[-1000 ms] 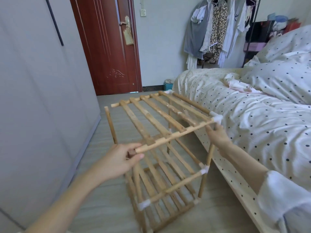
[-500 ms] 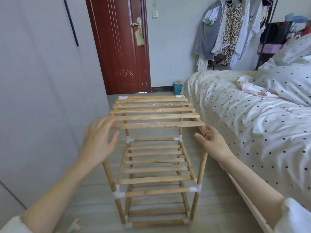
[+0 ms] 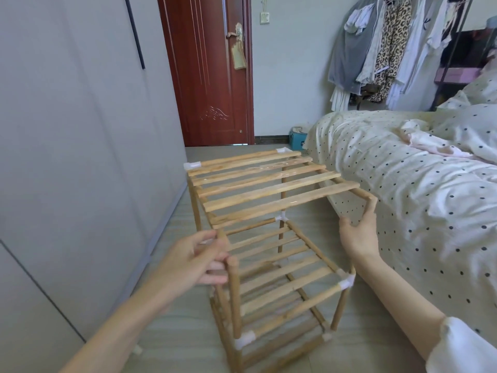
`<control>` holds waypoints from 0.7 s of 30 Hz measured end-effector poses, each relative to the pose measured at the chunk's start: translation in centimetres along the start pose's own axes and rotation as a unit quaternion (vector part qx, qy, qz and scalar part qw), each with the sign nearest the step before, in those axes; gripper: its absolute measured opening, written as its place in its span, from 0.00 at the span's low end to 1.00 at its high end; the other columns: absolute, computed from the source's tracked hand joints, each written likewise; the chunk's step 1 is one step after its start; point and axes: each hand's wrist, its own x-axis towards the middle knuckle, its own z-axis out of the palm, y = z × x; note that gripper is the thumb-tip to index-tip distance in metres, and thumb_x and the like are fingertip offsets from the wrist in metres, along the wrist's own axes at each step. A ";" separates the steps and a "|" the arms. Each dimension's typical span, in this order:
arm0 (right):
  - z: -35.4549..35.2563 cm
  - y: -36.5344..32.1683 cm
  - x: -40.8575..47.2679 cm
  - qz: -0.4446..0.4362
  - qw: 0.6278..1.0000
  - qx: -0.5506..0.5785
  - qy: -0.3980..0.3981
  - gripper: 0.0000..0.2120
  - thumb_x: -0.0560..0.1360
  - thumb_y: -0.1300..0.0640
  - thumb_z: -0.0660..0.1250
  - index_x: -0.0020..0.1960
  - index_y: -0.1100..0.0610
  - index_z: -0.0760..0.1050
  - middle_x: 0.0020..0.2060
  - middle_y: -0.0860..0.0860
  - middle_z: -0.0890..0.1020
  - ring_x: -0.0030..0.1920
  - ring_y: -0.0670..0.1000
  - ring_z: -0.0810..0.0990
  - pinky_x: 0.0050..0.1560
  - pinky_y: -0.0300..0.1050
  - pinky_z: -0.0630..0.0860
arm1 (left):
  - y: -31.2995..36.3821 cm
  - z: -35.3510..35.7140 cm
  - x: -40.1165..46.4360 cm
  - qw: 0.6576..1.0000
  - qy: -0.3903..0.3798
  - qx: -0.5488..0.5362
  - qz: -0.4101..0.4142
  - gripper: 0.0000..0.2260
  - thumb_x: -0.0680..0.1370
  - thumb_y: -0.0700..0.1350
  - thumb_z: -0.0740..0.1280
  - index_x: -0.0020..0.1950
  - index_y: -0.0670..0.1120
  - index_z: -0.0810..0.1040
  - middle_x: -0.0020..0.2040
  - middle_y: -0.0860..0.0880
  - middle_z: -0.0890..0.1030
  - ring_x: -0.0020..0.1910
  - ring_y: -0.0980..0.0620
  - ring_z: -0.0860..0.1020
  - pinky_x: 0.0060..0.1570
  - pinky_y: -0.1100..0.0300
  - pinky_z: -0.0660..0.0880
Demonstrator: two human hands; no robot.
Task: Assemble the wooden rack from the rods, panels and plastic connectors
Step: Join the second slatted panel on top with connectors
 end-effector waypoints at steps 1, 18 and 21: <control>0.3 -0.5 -0.5 0.030 0.999 0.016 -0.024 0.21 0.79 0.56 0.57 0.71 0.55 0.58 0.70 0.52 0.64 0.61 0.59 0.72 0.60 0.55 0.69 | 0.2 0.0 -0.5 1.000 -0.019 0.018 0.007 0.09 0.79 0.46 0.61 0.59 0.49 0.73 0.43 0.44 0.85 0.41 0.50 0.84 0.38 0.63 0.80; 4.5 -5.2 -4.3 0.220 0.854 0.347 -0.319 0.16 0.82 0.51 0.55 0.41 0.59 0.73 0.32 0.57 0.83 0.28 0.49 0.81 0.26 0.38 0.78 | -4.7 -7.0 11.4 0.941 0.336 -0.029 0.018 0.11 0.81 0.46 0.56 0.61 0.46 0.71 0.61 0.44 0.75 0.61 0.44 0.73 0.64 0.47 0.69; 3.5 -4.7 -3.9 0.224 0.860 0.343 -0.304 0.17 0.81 0.49 0.55 0.39 0.58 0.71 0.27 0.56 0.81 0.24 0.48 0.79 0.22 0.37 0.75 | -4.2 -7.4 12.3 0.939 0.331 -0.075 0.046 0.08 0.82 0.46 0.55 0.53 0.49 0.73 0.51 0.48 0.75 0.53 0.49 0.72 0.55 0.54 0.70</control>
